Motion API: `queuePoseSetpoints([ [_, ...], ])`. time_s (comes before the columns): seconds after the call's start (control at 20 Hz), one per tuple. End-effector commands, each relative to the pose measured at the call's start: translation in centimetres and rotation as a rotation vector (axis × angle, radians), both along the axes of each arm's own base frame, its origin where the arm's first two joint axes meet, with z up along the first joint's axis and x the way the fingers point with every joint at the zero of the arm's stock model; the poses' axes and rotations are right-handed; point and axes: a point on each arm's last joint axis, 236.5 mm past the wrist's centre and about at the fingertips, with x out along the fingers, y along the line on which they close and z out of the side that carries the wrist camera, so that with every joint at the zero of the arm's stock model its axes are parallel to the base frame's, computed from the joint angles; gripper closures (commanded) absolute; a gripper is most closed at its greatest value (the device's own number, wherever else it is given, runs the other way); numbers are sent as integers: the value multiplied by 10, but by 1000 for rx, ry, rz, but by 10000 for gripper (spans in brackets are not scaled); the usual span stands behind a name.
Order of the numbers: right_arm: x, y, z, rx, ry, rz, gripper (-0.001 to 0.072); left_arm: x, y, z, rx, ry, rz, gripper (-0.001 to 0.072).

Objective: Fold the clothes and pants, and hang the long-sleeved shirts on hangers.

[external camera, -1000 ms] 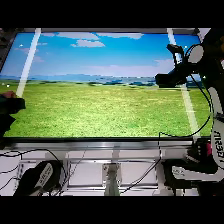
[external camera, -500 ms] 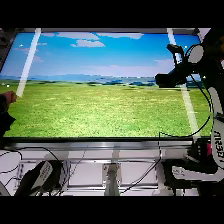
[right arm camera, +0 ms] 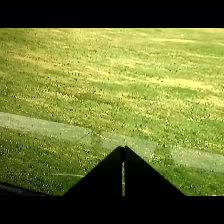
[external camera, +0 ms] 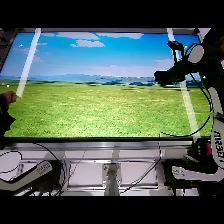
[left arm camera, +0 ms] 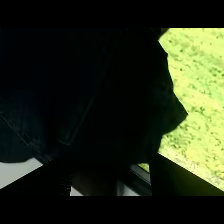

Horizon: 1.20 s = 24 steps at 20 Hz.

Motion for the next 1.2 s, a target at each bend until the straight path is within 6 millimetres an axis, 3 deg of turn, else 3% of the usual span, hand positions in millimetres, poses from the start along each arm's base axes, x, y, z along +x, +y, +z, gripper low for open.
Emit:
queuePoseSetpoints([
  [0.0, 9, 8, 5, 40, -42, -4, 675, 17, 33, -6, 143, 54, -104, 200],
  [0.3, 12, 33, 13, 150, -57, 1, 675, 19, 40, -42, 126, 154, -158, 199],
  [0.45, 19, 40, 19, 188, -87, -4, 675, 19, 39, -50, 119, 197, -200, 131],
  [0.7, 27, 46, 25, 224, -122, -12, 672, 12, 43, -63, 103, 246, -224, 135],
  [0.75, 27, 47, 26, 228, -126, -13, 672, 13, 43, -68, 97, 252, -226, 169],
  [0.8, 28, 47, 26, 227, -129, -13, 672, 13, 43, -72, 90, 258, -228, 305],
  [0.85, 29, 47, 26, 228, -131, -14, 672, 13, 42, -76, 84, 264, -231, 541],
  [0.9, 29, 47, 26, 228, -134, -15, 672, 13, 42, -79, 80, 267, -233, 689],
  [1.05, 32, 47, 28, 229, -148, -19, 673, 17, 42, -69, 95, 245, -223, 695],
  [1.15, 31, 48, 27, 233, -142, -17, 675, 28, 46, -37, 130, 128, -136, 696],
])
